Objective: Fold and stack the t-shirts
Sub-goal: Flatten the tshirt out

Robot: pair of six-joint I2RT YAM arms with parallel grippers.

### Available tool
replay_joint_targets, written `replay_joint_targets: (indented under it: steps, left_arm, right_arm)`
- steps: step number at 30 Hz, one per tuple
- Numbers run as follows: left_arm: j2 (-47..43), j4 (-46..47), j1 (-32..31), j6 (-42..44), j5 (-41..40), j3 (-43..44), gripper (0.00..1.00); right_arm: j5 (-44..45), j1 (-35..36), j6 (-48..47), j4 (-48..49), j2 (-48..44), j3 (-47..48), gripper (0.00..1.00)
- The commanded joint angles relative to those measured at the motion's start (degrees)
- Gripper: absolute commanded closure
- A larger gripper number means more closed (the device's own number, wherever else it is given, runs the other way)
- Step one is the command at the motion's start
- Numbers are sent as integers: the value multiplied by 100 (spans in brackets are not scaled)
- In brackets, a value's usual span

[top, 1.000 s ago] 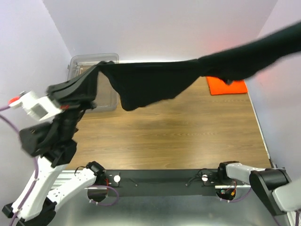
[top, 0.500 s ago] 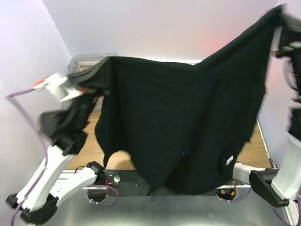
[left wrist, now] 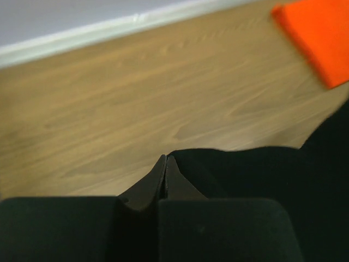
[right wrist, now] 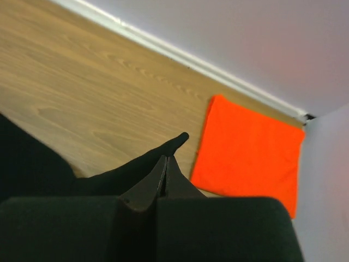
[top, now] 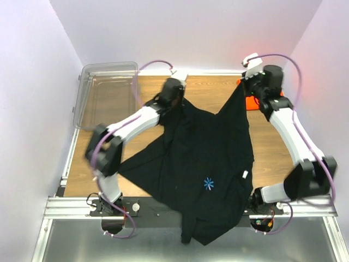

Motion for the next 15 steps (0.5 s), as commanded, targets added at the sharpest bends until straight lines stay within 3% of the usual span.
replay_joint_targets:
  steps: [1, 9, 15]
  left_arm:
    - [1203, -953, 18, -93, -749, 879, 100]
    - [2250, -1191, 132, 29, -1154, 1785, 100]
    - [2357, -1227, 158, 320, -892, 1988, 100]
  right_arm:
    - [-122, -22, -73, 1038, 778, -79, 99]
    - [168, -22, -205, 1152, 1799, 308, 99]
    - [222, -31, -179, 1214, 1554, 212, 99]
